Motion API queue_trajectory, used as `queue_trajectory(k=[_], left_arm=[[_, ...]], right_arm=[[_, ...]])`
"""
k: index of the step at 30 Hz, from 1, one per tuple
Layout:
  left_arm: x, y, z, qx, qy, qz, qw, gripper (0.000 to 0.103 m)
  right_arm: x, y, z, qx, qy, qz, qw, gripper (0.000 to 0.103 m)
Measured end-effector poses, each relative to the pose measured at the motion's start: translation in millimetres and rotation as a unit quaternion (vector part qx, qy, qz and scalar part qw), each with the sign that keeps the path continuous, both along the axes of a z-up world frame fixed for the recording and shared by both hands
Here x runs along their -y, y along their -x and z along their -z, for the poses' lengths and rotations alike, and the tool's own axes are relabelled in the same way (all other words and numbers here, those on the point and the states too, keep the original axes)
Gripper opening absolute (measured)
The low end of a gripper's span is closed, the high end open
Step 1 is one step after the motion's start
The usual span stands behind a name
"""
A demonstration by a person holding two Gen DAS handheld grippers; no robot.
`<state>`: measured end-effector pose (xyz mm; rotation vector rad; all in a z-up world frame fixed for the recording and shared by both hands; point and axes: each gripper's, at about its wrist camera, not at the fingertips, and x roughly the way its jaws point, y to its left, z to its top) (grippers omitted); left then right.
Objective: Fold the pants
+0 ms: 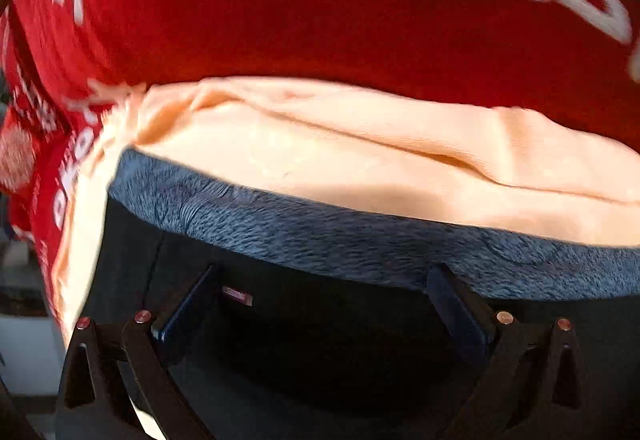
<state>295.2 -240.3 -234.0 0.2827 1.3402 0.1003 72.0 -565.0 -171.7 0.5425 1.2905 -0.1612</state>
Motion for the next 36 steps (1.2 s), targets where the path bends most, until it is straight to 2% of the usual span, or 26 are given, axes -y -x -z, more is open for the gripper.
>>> queue_trajectory(k=[4, 9, 11, 14, 17, 21, 24, 28, 30, 33, 36], left_arm=[[5, 8, -21, 0.004, 0.012, 0.008, 0.9999, 0.103], [38, 39, -58, 0.014, 0.046, 0.062, 0.9969, 0.103], [53, 51, -69, 0.011, 0.062, 0.086, 0.9943, 0.103], [100, 77, -82, 0.009, 0.079, 0.150, 0.9855, 0.103], [148, 106, -87, 0.001, 0.090, 0.207, 0.9741, 0.103], [202, 133, -86, -0.001, 0.092, 0.249, 0.9642, 0.103], [234, 143, -81, -0.007, 0.106, 0.254, 0.9615, 0.103], [256, 148, -63, -0.025, 0.095, 0.257, 0.9613, 0.103], [262, 152, -57, -0.028, 0.089, 0.258, 0.9618, 0.103], [267, 155, -48, -0.035, 0.082, 0.253, 0.9634, 0.103], [270, 156, -41, -0.042, 0.079, 0.245, 0.9653, 0.103]], right_arm=[[21, 8, -2, -0.004, 0.021, 0.014, 1.000, 0.047], [46, 10, 15, -0.020, 0.028, 0.033, 0.999, 0.047], [54, 14, 22, -0.025, 0.039, 0.029, 0.998, 0.043], [69, 32, 13, -0.011, 0.035, 0.075, 0.996, 0.045], [86, 65, 9, 0.001, -0.020, 0.137, 0.990, 0.046], [105, 103, 15, -0.012, -0.059, 0.192, 0.980, 0.046], [125, 119, 5, 0.003, -0.023, 0.217, 0.976, 0.046], [163, 115, -5, 0.030, 0.010, 0.240, 0.970, 0.046], [181, 112, 1, 0.012, 0.016, 0.260, 0.965, 0.046], [208, 118, 11, 0.007, -0.008, 0.300, 0.954, 0.046], [226, 118, 18, 0.033, -0.031, 0.322, 0.946, 0.046]])
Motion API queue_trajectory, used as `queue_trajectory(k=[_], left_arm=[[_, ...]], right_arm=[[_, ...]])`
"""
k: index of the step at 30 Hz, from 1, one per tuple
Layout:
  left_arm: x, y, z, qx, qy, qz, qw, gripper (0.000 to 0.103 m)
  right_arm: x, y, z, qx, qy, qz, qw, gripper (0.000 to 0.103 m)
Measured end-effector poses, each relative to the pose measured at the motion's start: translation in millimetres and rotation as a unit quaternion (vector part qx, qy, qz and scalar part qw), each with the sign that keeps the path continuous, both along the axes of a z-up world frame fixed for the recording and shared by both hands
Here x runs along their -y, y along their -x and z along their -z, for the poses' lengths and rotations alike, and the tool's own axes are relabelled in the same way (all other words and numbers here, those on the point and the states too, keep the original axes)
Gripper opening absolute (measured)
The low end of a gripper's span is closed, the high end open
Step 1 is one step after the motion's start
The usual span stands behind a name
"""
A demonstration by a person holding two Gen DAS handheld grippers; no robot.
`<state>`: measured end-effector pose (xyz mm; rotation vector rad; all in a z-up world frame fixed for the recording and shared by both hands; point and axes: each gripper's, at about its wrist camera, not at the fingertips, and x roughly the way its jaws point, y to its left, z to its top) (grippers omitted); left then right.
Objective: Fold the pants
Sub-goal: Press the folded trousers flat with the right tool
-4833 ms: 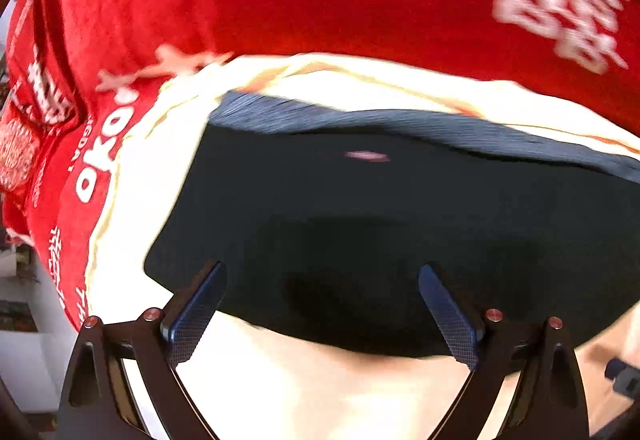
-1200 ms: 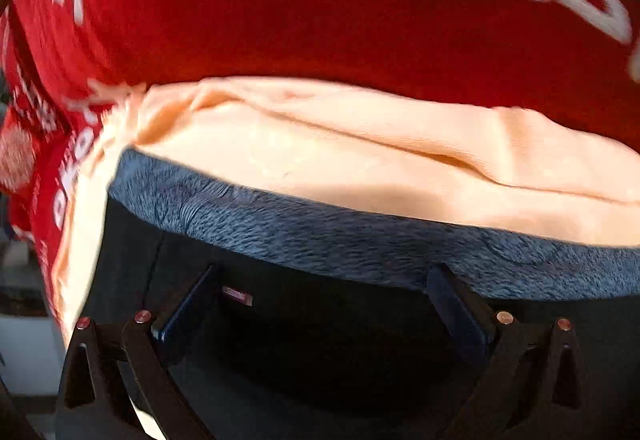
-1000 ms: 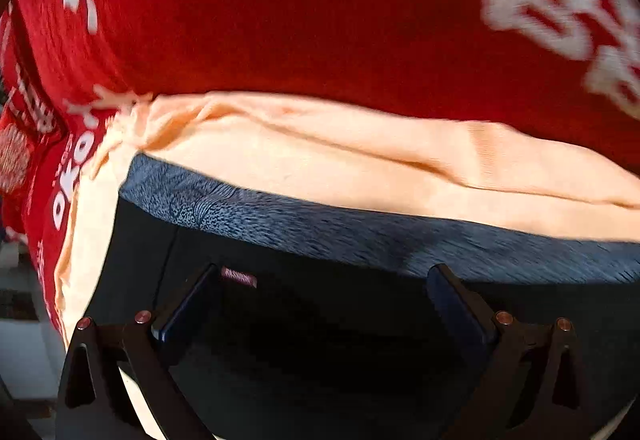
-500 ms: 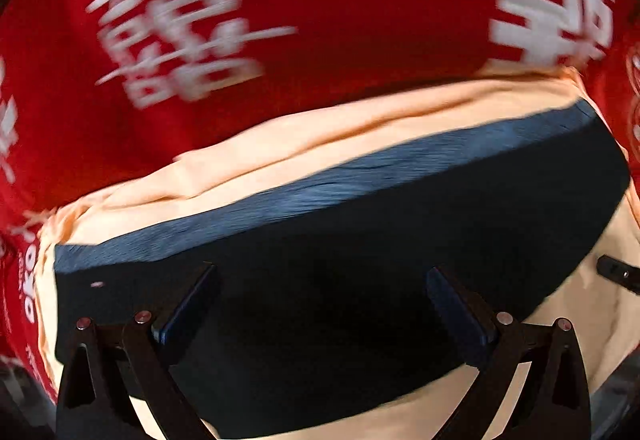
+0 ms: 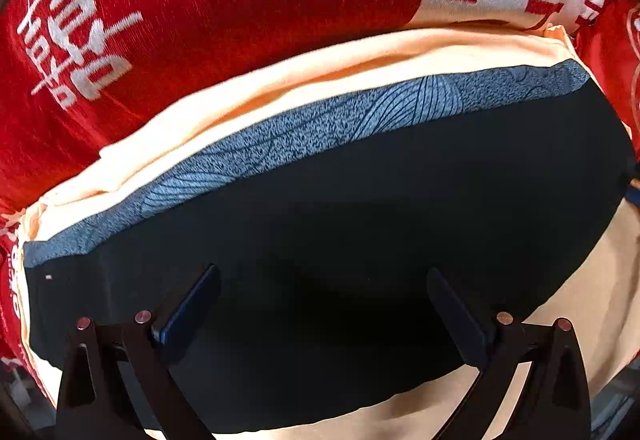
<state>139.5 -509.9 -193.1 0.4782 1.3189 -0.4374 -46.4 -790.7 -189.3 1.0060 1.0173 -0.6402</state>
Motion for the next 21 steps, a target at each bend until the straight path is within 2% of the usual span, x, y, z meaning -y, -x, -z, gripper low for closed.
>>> queue_trajectory(k=[2, 4, 6, 9, 12, 13, 16, 19, 21], left_arm=[[-1, -2, 5, -0.004, -0.001, -0.004, 1.0000, 0.103], [-1, -2, 7, -0.007, -0.001, -0.007, 1.0000, 0.103], [-2, -3, 9, -0.006, -0.002, -0.007, 1.0000, 0.103], [-1, -2, 10, -0.005, -0.005, -0.004, 1.0000, 0.103], [-5, -3, 11, -0.007, -0.004, -0.005, 1.0000, 0.103], [-7, -4, 12, -0.007, -0.003, -0.006, 1.0000, 0.103], [-10, -6, 16, -0.009, -0.001, -0.008, 0.9999, 0.103], [-12, -6, 19, -0.009, 0.000, -0.011, 0.9999, 0.103], [-12, -3, 19, -0.008, 0.000, -0.013, 0.9999, 0.103]], right_arm=[[6, -5, 1, 0.015, -0.003, 0.004, 1.000, 0.014], [7, -9, -1, 0.022, -0.004, 0.002, 1.000, 0.013], [4, -9, 0, 0.005, 0.013, -0.013, 1.000, 0.013], [4, -3, 8, -0.001, 0.005, -0.013, 1.000, 0.015], [-1, -5, -1, -0.039, 0.026, -0.022, 0.999, 0.028], [-3, -3, -5, -0.054, 0.037, -0.022, 0.998, 0.029], [-12, 1, -22, -0.055, 0.057, -0.026, 0.997, 0.029], [-26, -8, -37, -0.034, 0.089, -0.072, 0.993, 0.029], [-36, -22, -35, -0.038, 0.097, -0.106, 0.989, 0.029]])
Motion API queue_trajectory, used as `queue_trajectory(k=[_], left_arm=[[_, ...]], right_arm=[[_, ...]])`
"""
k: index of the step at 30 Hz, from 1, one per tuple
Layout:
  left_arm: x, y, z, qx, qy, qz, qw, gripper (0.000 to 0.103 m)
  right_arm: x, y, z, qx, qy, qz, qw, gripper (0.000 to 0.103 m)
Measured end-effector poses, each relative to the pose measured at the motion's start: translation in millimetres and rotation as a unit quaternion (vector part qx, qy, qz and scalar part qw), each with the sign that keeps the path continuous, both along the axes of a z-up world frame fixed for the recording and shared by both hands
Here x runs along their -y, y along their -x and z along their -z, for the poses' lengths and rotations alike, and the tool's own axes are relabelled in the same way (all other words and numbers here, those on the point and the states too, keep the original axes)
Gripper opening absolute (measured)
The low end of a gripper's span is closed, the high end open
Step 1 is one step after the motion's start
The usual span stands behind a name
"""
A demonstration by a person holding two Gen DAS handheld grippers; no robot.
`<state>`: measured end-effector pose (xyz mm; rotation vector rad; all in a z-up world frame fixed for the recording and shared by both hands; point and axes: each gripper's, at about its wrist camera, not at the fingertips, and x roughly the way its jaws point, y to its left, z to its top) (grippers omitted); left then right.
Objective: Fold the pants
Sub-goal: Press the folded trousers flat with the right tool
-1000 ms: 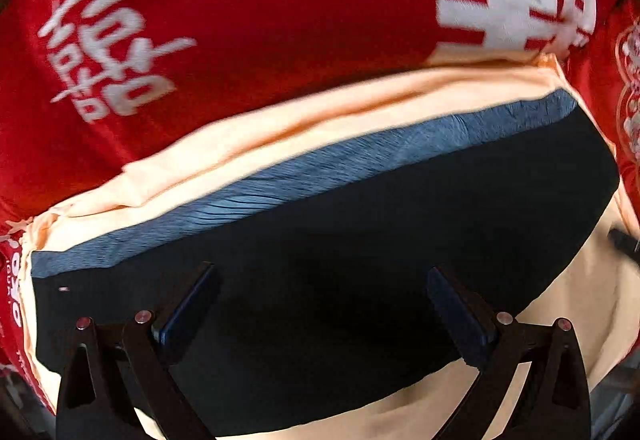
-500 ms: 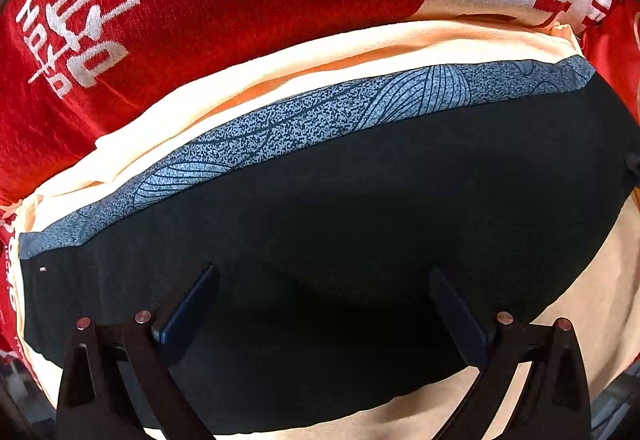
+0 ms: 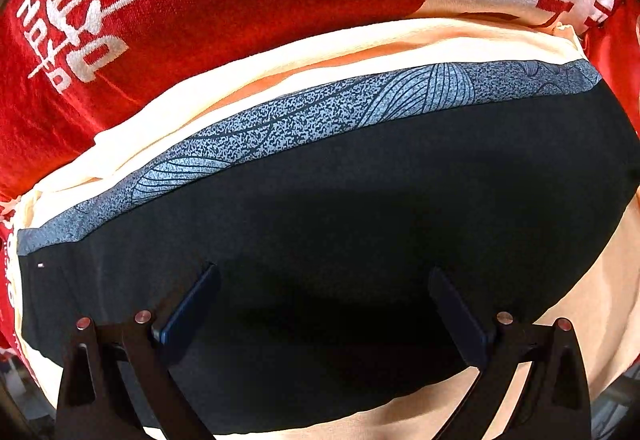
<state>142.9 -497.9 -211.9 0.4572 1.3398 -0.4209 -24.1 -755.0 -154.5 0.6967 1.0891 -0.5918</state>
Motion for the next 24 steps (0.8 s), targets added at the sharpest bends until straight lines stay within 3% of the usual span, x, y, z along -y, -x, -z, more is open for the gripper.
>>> queue_trajectory(k=[5, 8, 12, 24], left_arm=[[-1, 1, 1, -0.001, 0.000, 0.000, 1.0000, 0.103], [-3, 1, 2, -0.002, 0.001, -0.001, 1.0000, 0.103], [-5, 0, 3, -0.005, 0.003, -0.005, 1.0000, 0.103], [-9, 0, 3, -0.003, 0.004, -0.005, 1.0000, 0.103]], right_arm=[[-12, -19, 33, -0.047, -0.005, -0.034, 0.998, 0.029], [-17, -15, 32, -0.041, 0.006, -0.045, 0.998, 0.029], [-18, -2, 30, -0.055, -0.022, -0.037, 0.998, 0.034], [-35, 51, 38, -0.020, -0.105, 0.002, 0.994, 0.035]])
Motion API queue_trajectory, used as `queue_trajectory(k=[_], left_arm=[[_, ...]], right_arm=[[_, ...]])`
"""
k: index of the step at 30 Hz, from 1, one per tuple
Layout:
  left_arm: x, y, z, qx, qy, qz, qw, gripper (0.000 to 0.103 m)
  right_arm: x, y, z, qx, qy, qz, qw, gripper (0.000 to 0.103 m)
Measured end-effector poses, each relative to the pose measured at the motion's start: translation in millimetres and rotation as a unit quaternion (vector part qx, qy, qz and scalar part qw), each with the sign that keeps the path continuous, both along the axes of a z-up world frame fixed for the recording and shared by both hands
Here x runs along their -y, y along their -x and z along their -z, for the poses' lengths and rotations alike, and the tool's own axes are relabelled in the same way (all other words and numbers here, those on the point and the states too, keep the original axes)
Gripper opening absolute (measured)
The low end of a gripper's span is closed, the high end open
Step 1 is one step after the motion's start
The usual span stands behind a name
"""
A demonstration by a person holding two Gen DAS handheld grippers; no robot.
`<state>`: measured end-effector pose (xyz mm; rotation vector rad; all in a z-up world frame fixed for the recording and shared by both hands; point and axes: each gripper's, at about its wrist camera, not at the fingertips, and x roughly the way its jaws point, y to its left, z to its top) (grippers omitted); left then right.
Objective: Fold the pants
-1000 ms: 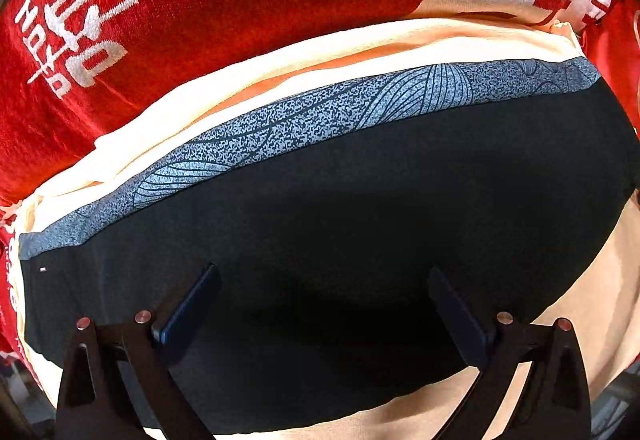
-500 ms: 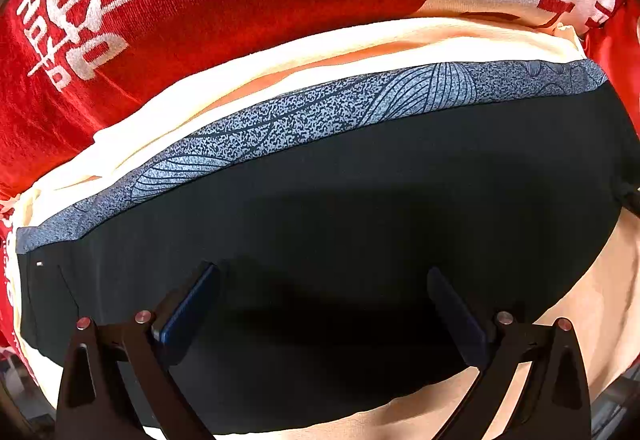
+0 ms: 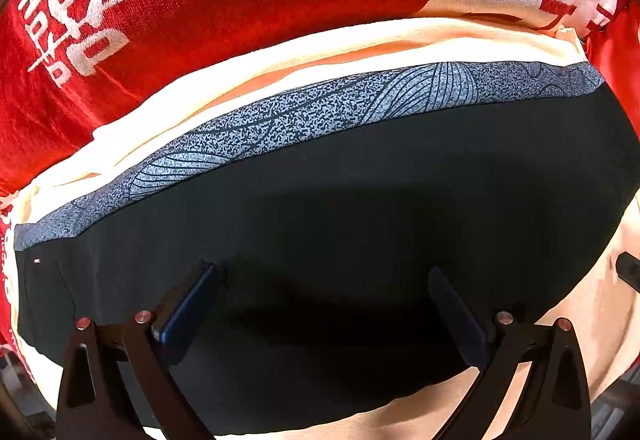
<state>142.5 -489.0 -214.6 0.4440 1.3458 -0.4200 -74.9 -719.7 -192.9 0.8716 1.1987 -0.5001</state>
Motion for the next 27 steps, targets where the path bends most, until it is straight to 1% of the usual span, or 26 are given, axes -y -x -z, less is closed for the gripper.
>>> queue_trajectory(k=[1, 3, 7, 11, 16, 19, 22, 24, 25, 27], left_arm=[[0, 0, 0, 0.001, -0.001, 0.000, 1.0000, 0.103], [0, 0, 1, 0.001, -0.001, -0.001, 1.0000, 0.103], [0, -1, 2, -0.001, 0.000, -0.002, 1.0000, 0.103], [0, 0, 3, 0.001, -0.001, 0.001, 1.0000, 0.103], [1, 2, 4, 0.004, -0.004, 0.002, 1.0000, 0.103], [2, 2, 5, 0.006, -0.004, 0.003, 1.0000, 0.103], [4, 4, 5, 0.010, -0.005, 0.004, 0.9999, 0.103], [5, 7, 6, 0.012, -0.006, 0.006, 0.9999, 0.103], [6, 8, 6, 0.015, -0.007, 0.009, 0.9998, 0.103], [7, 10, 6, 0.017, -0.008, 0.012, 0.9997, 0.103]], right_arm=[[0, -2, 1, 0.007, -0.007, 0.002, 1.000, 0.035], [1, -2, 4, 0.037, -0.036, 0.011, 0.999, 0.035], [7, 3, 14, 0.097, -0.095, 0.043, 0.990, 0.037], [13, 8, 30, 0.121, -0.126, 0.074, 0.982, 0.038], [23, 15, 35, 0.165, -0.146, 0.101, 0.970, 0.038], [31, 16, 44, 0.205, -0.165, 0.125, 0.957, 0.039], [38, 6, 53, 0.244, -0.174, 0.133, 0.945, 0.039], [40, -4, 51, 0.254, -0.169, 0.124, 0.944, 0.040], [40, -10, 48, 0.260, -0.164, 0.113, 0.945, 0.042], [39, -25, 41, 0.268, -0.149, 0.087, 0.948, 0.042]])
